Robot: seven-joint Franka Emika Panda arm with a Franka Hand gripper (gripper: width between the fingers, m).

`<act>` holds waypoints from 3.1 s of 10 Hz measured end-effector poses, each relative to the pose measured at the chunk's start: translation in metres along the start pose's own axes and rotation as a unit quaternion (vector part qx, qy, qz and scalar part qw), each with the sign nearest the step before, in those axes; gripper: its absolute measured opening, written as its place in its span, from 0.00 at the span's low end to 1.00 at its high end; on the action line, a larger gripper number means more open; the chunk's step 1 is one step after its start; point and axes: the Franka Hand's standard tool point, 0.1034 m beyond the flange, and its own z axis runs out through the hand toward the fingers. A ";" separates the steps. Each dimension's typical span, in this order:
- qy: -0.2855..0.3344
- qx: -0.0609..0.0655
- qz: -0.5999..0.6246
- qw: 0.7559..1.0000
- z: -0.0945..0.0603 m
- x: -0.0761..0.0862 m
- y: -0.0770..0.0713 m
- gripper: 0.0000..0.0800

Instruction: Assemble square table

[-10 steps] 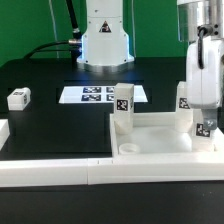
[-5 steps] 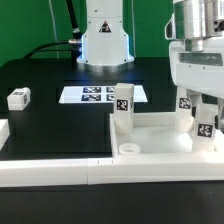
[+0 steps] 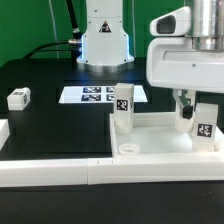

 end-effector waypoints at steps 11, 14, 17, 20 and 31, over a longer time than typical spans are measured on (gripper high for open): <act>-0.013 0.001 0.386 0.922 0.003 0.002 0.013 0.37; -0.029 0.007 0.605 0.796 0.004 -0.003 0.012 0.37; -0.023 0.007 0.660 0.751 0.004 -0.003 0.016 0.38; -0.022 0.005 0.658 0.752 0.005 -0.003 0.017 0.45; -0.027 0.020 0.606 0.795 -0.026 -0.003 0.029 0.81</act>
Offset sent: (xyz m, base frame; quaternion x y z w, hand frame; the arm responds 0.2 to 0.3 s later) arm 0.0000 0.0000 0.0000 0.0000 0.0000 0.0650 0.9979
